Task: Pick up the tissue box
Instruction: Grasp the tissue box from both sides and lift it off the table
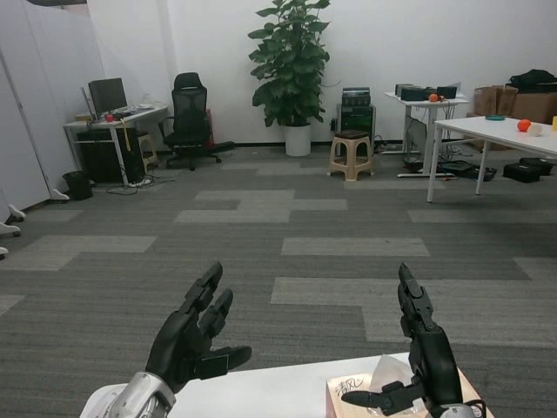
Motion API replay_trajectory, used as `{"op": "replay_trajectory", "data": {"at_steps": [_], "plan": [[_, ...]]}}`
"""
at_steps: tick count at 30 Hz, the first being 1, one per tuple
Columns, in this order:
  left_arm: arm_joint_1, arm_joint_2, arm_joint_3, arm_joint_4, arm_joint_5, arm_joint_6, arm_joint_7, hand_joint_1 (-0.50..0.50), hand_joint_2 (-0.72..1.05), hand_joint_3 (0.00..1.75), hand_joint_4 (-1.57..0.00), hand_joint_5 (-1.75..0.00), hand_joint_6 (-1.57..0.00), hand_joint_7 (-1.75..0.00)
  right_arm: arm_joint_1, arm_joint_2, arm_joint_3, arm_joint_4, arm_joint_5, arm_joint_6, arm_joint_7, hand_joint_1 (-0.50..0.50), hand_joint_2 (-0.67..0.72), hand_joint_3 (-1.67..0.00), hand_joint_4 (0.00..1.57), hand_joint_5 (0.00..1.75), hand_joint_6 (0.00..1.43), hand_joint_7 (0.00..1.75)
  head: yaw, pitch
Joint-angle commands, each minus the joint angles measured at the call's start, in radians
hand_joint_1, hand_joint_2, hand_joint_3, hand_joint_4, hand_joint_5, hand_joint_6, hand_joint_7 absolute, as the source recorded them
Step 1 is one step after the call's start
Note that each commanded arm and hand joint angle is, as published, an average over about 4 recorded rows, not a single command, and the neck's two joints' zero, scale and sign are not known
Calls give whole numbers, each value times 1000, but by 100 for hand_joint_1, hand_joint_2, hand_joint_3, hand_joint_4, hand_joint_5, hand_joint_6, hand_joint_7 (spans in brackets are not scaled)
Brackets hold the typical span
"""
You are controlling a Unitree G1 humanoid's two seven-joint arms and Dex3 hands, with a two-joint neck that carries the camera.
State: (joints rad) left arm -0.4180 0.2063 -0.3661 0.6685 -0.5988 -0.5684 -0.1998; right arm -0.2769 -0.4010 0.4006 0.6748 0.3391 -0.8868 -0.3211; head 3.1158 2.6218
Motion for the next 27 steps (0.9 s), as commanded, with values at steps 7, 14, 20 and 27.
{"op": "replay_trajectory", "data": {"at_steps": [7,14,20,27], "plan": [[-12,7,4,14,-9,-11,4,50,105,17,0,0,0,0,-22,-3,-8,15,6,-12,1,-42,22,-56,0,0,0,0,-23,-257],[-10,9,-1,30,-18,-7,3,50,105,17,0,0,0,0,-15,-9,-27,19,12,-9,26,-42,22,-56,0,0,0,0,-33,-319],[-10,11,-8,66,-26,-5,4,50,105,22,0,0,0,0,-9,-20,-57,19,18,-1,79,-42,19,-63,0,0,0,0,-33,-399],[-11,10,-10,88,-27,0,3,50,105,26,0,0,0,0,-7,-42,-103,17,24,14,147,-42,14,-71,0,0,0,0,-25,-428]]}}
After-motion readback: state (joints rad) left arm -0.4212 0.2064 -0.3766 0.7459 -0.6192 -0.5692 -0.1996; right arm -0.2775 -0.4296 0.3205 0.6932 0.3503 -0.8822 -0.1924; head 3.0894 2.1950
